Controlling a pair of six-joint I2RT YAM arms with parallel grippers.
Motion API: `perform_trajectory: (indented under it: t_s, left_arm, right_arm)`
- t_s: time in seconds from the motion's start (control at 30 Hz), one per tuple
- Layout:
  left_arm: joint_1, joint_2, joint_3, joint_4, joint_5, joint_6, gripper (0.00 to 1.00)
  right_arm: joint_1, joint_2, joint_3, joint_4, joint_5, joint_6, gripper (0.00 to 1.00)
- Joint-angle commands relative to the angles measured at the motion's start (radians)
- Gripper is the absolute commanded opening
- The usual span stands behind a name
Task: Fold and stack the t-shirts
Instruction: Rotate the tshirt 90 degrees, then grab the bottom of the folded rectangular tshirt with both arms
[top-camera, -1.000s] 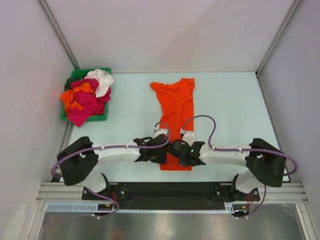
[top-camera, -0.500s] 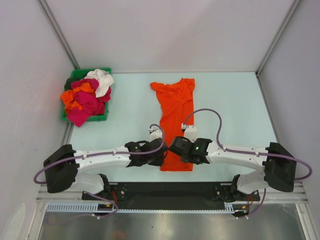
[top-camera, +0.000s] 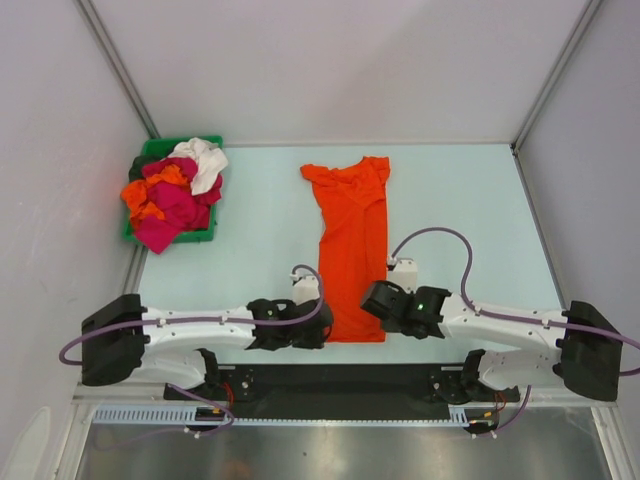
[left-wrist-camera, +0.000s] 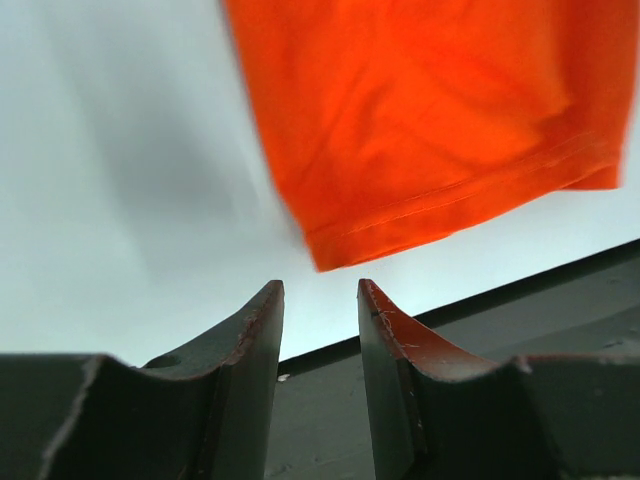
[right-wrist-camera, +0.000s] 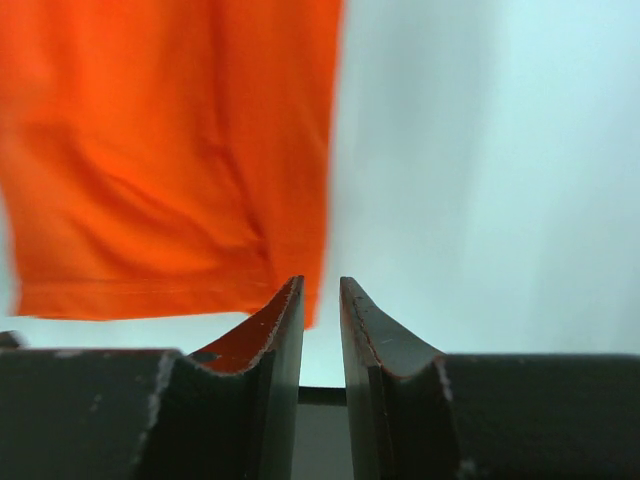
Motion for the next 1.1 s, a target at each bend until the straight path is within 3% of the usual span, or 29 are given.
perform_trajectory:
  t_s: [0.0,0.13,0.43,0.63,1.07]
  left_arm:
    - [-0.026,-0.051,-0.078,0.037,-0.032,-0.147,0.42]
    - [-0.027,-0.077,-0.124,0.066,-0.042,-0.178,0.42]
    - [-0.027,-0.067,-0.063,0.088,-0.105,-0.164,0.46]
    - [-0.026,-0.041,-0.032,0.092,-0.113,-0.155,0.49]
    - [0.004,0.002,-0.043,0.140,-0.113,-0.153,0.54]
  right_arm:
    - [0.002,-0.047,-0.079,0.037,-0.016,0.063,0.27]
    - [0.002,-0.042,-0.082,0.043,-0.016,0.047,0.27]
    - [0.002,-0.039,-0.077,0.060,-0.033,0.025,0.31]
    - [-0.006,-0.045,-0.103,0.074,-0.057,0.042,0.50]
    - [-0.015,-0.005,-0.235,0.201,-0.130,0.106,0.48]
